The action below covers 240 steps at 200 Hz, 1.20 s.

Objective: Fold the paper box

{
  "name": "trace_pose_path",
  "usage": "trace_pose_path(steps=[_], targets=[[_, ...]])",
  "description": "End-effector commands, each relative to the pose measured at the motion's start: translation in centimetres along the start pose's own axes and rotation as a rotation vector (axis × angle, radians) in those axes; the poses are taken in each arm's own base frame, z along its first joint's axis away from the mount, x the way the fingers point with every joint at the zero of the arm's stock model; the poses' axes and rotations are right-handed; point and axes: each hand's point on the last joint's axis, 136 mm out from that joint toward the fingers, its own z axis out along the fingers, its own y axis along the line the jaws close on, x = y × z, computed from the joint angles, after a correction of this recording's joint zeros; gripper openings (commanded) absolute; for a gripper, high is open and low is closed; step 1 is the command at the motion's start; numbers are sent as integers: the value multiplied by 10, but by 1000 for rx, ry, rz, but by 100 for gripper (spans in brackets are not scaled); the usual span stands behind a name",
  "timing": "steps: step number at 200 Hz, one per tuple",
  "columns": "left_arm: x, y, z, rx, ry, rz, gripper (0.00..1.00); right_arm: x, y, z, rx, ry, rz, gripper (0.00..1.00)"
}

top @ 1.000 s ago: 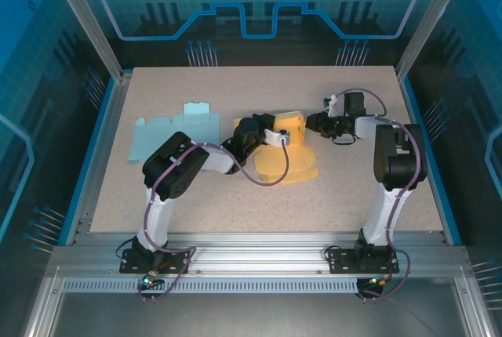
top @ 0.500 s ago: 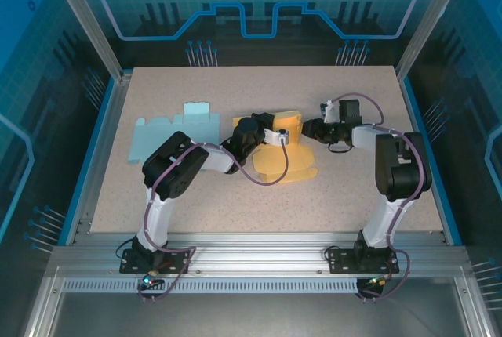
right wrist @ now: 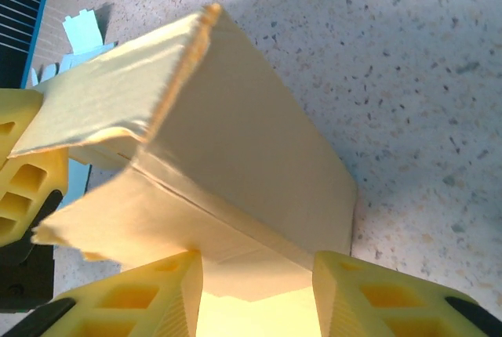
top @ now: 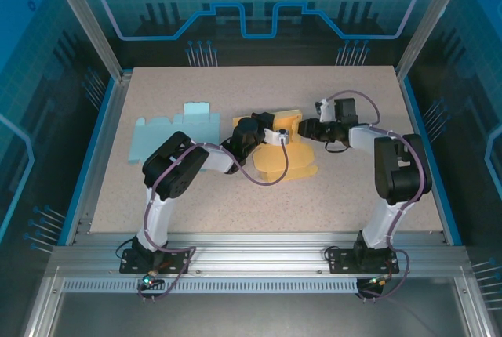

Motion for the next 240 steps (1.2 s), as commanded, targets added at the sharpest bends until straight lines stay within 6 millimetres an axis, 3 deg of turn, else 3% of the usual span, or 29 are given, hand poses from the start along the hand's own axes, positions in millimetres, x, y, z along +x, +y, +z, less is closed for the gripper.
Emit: trace_pose_path(steps=[1,87,143,166,190,225,240], targets=[[-7,-9,-2,3,-42,24,0,-12,4,8,45,-32,-92,43],[-10,-10,-5,6,-59,9,0,-22,-5,28,255,-68,-197,39],[-11,-9,-5,5,-66,-11,0,-29,-11,29,346,-126,-206,31],[-13,-4,-5,-12,-70,-32,0,-29,-11,27,369,-135,-215,22],[-15,13,-8,-51,-69,-94,17,-26,-11,24,400,-137,-234,11],[-20,58,-20,-127,-69,-257,56,-20,-10,20,434,-137,-248,5],[-25,76,-30,-150,-85,-341,77,-19,-8,17,449,-142,-257,3]])
